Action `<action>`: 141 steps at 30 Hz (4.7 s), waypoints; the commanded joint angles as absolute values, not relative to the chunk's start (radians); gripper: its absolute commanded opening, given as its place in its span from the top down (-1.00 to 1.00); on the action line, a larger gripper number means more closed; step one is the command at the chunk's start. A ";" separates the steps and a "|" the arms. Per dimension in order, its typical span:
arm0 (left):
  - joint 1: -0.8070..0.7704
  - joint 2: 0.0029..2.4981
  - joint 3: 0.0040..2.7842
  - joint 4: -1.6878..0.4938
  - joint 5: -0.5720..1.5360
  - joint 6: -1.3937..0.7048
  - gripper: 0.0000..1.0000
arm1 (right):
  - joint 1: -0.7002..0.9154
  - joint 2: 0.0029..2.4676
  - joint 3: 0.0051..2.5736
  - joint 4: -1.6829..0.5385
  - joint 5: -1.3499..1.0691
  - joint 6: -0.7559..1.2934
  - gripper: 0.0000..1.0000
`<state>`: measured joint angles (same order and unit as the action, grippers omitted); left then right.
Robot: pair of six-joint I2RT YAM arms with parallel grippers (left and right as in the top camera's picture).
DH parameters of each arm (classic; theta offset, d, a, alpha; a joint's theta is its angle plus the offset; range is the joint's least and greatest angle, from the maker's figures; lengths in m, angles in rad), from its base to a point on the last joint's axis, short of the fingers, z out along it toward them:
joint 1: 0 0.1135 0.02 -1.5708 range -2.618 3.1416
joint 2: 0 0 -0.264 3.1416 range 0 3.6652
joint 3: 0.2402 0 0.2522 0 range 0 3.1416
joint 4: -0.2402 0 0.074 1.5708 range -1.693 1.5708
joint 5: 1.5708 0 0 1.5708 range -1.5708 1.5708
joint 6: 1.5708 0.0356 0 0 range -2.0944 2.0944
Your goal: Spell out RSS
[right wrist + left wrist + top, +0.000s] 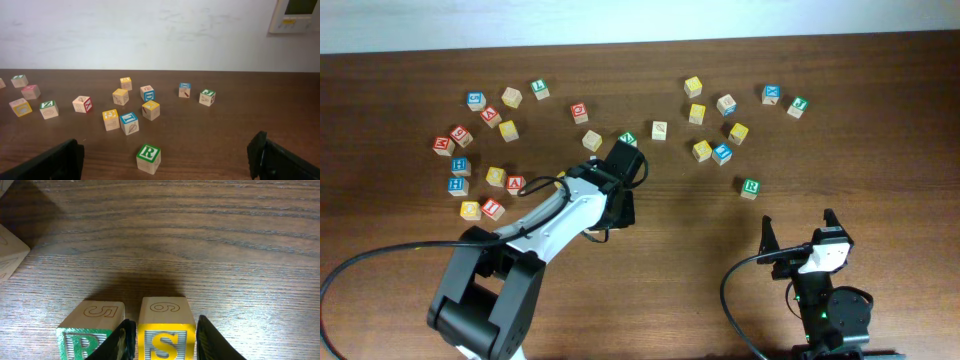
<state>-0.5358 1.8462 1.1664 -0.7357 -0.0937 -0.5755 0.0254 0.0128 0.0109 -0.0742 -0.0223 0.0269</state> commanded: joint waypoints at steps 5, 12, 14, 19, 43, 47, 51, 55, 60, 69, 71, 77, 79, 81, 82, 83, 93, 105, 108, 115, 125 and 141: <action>-0.534 1.823 1.161 -0.735 -0.091 -0.544 0.27 | 0.019 0.006 0.006 -0.079 -0.014 0.030 -0.97; -0.534 1.791 1.210 -0.770 -0.095 -0.522 0.21 | 0.019 0.006 0.006 -0.079 -0.014 0.030 -0.96; -0.534 1.766 1.246 -0.787 -0.095 -0.521 0.17 | 0.019 0.006 0.006 -0.079 -0.014 0.030 -0.97; -0.531 1.691 1.377 -0.860 -0.095 -0.521 0.14 | 0.019 0.006 0.006 -0.079 -0.014 0.030 -0.96; 0.286 1.555 1.556 -1.293 0.050 -0.484 -0.98 | 0.019 0.005 0.006 0.016 -0.525 0.430 -0.96; 0.284 1.555 1.549 -1.292 0.048 -0.484 -0.98 | 0.020 0.005 0.006 0.068 -0.745 0.641 -0.97; 0.284 1.555 1.549 -1.293 0.049 -0.484 -0.98 | 0.020 0.005 0.006 0.445 -0.763 0.752 -0.96; 0.285 1.555 1.549 -1.293 0.048 -0.484 -0.98 | 0.019 0.006 0.064 0.678 -0.626 0.848 -0.96; 0.284 1.555 1.549 -1.293 0.049 -0.484 -0.98 | 0.019 0.045 0.289 0.583 -0.537 0.698 -0.97; 0.284 1.555 1.549 -1.293 0.049 -0.484 -0.98 | 0.019 0.487 0.944 -0.193 -0.606 0.178 -0.96; 0.284 1.555 1.549 -1.293 0.049 -0.484 -0.98 | 0.019 0.615 1.065 -0.310 -0.610 0.161 -0.96; 0.284 1.555 1.549 -1.293 0.049 -0.484 -0.98 | 0.020 1.026 1.369 -0.627 -0.592 0.074 -0.96; 0.284 1.555 1.549 -1.293 0.049 -0.484 -0.98 | 0.021 1.151 1.454 -0.701 -0.572 0.075 -0.96; 0.284 1.555 1.549 -1.293 0.049 -0.484 -0.98 | 0.024 1.277 1.544 -0.778 -0.545 0.075 -0.96; 0.284 1.555 1.549 -1.293 0.049 -0.484 -0.98 | 0.033 1.359 1.610 -0.836 -0.519 0.074 -0.96; 0.284 1.555 1.549 -1.293 0.049 -0.484 -0.98 | 0.041 1.420 1.662 -0.885 -0.499 0.074 -0.96; 0.284 1.555 1.549 -1.293 0.049 -0.484 -0.98 | 0.178 1.883 1.892 -0.921 -0.644 0.242 -0.96; 0.284 1.555 1.549 -1.293 0.049 -0.484 -0.98 | 0.236 2.100 1.892 -0.751 -0.019 0.952 -0.98; 0.284 1.555 1.549 -1.293 0.049 -0.484 -0.98 | 0.237 2.146 1.892 -0.692 -0.041 1.009 -0.73; 0.284 1.555 1.549 -1.293 0.049 -0.484 -0.98 | 0.258 2.226 1.890 -0.672 -0.010 1.010 -0.74; 0.284 1.555 1.549 -1.293 0.049 -0.484 -0.98 | 0.295 2.294 1.888 -0.676 0.030 1.209 -0.62; 0.284 1.555 1.549 -1.293 0.048 -0.484 -0.98 | 0.297 2.315 1.888 -0.679 0.173 1.218 -0.51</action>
